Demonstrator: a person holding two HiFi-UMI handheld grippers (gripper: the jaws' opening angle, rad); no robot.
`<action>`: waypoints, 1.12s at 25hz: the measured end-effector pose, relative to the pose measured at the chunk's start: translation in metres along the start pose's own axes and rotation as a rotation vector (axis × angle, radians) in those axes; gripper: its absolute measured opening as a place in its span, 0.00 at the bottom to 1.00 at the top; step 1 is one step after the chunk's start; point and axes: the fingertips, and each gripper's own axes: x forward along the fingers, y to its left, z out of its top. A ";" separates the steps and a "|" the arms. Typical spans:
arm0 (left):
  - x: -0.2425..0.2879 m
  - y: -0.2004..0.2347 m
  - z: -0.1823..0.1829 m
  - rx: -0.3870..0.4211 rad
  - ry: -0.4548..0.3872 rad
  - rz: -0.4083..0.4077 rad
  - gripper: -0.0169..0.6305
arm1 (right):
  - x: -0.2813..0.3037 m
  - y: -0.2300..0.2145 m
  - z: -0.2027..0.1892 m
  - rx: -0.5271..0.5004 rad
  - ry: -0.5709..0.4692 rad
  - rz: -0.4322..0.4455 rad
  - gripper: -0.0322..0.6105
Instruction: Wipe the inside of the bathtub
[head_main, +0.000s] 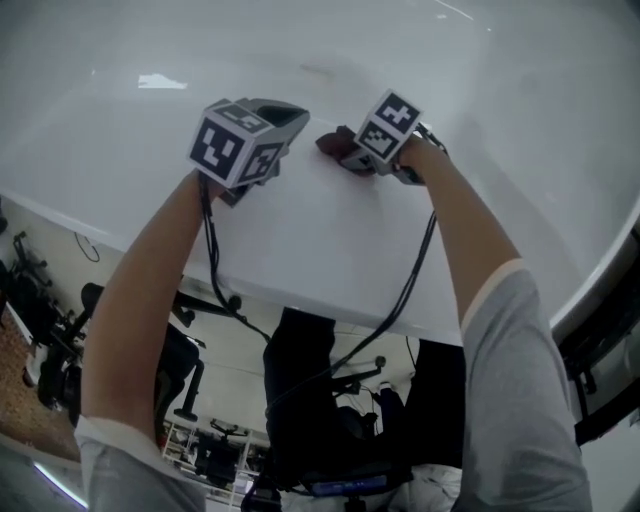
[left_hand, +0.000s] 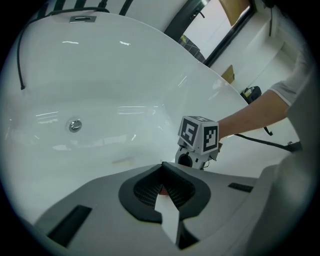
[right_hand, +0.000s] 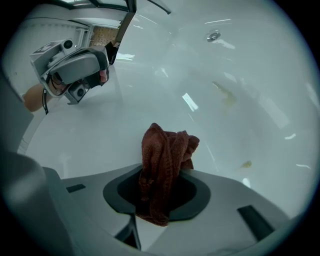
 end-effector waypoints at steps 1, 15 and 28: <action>0.003 0.004 -0.001 0.000 0.001 0.004 0.04 | 0.004 0.000 0.011 -0.008 -0.015 0.001 0.23; 0.031 0.020 -0.012 0.003 0.032 0.011 0.04 | 0.010 -0.079 -0.038 0.270 0.013 -0.273 0.23; 0.039 0.047 -0.019 0.020 0.061 0.020 0.04 | 0.053 -0.079 0.041 0.295 -0.150 -0.212 0.23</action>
